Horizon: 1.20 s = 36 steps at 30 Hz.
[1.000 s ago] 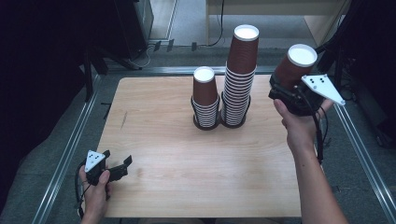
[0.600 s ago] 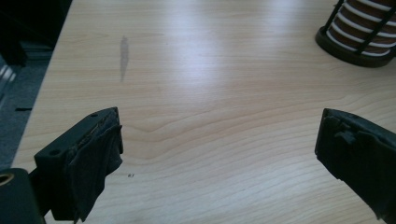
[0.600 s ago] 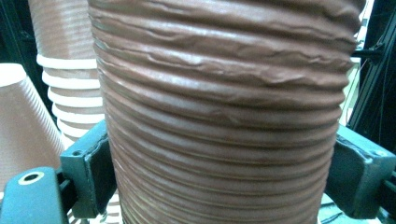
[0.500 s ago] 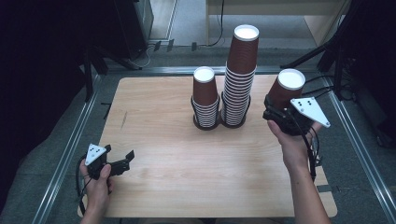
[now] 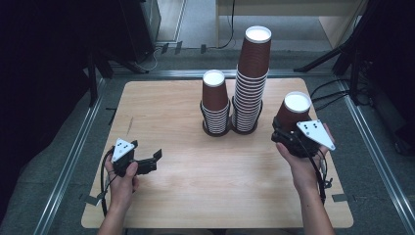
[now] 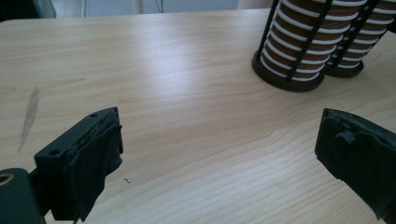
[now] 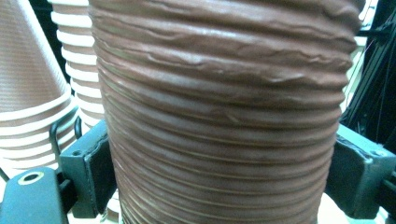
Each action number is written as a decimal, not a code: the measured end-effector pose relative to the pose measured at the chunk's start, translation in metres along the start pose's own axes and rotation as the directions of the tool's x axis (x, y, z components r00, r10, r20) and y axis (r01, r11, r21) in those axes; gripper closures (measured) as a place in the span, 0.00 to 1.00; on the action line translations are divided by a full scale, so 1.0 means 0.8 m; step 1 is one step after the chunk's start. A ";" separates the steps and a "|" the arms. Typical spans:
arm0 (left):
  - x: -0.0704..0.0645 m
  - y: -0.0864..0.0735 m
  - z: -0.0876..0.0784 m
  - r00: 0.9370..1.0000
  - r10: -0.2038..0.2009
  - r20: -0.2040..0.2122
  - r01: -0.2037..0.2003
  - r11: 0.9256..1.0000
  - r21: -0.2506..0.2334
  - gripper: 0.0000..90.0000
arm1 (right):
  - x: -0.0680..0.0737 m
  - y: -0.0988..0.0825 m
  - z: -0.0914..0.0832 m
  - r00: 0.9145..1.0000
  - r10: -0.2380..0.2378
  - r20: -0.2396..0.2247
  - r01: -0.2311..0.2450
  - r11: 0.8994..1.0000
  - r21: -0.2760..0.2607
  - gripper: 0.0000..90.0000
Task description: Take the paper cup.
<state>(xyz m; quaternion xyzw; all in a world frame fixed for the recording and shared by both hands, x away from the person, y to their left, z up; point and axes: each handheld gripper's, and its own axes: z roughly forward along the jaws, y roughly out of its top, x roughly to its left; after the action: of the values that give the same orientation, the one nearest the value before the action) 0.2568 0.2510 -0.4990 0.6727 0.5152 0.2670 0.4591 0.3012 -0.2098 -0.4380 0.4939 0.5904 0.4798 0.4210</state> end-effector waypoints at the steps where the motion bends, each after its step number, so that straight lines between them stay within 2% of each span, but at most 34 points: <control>1: -0.004 0.003 0.003 1.000 0.002 0.006 -0.002 1.000 -0.004 0.01 | 0.000 -0.004 0.001 1.000 0.003 -0.001 -0.003 1.000 0.007 0.13; 4: -0.012 0.008 0.008 1.000 -0.001 0.025 0.001 1.000 -0.015 0.01 | 0.001 -0.011 0.003 1.000 -0.010 0.003 0.010 1.000 0.028 0.13; 8: -0.021 0.010 0.013 0.999 0.007 0.052 -0.006 1.000 -0.019 0.01 | 0.005 -0.018 0.001 0.999 -0.035 -0.006 0.035 0.999 0.025 0.13; 13: -0.028 0.007 0.015 0.996 0.033 0.079 -0.032 0.999 -0.010 0.01 | 0.009 -0.033 0.000 0.997 -0.066 -0.037 0.067 0.997 0.024 0.13; 17: -0.036 0.005 0.020 0.992 0.034 0.121 -0.034 0.999 -0.002 0.01 | 0.015 -0.045 0.001 0.997 -0.061 -0.049 0.062 0.998 0.021 0.13; 21: -0.043 0.007 0.021 0.987 0.030 0.155 -0.028 1.000 -0.009 0.01 | 0.028 -0.054 0.005 0.988 -0.143 -0.057 0.145 0.989 0.023 0.13; 29: -0.051 0.006 0.028 0.982 0.038 0.187 -0.040 0.999 0.010 0.01 | 0.047 -0.062 0.009 0.976 -0.205 -0.076 0.207 0.978 0.023 0.13; 32: -0.056 0.006 0.028 0.980 0.047 0.194 -0.050 0.999 0.009 0.01 | 0.053 -0.068 0.010 0.970 -0.230 -0.085 0.230 0.973 -0.014 0.13; 36: -0.061 0.009 0.027 0.977 0.053 0.205 -0.055 0.998 0.006 0.01 | 0.061 -0.072 0.011 0.961 -0.263 -0.088 0.261 0.965 -0.027 0.13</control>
<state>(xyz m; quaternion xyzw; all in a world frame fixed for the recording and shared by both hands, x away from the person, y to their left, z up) 0.2623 0.1969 -0.4964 0.7130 0.4483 0.2057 0.4984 0.2917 -0.1631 -0.4975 0.3859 0.6653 0.4464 0.4573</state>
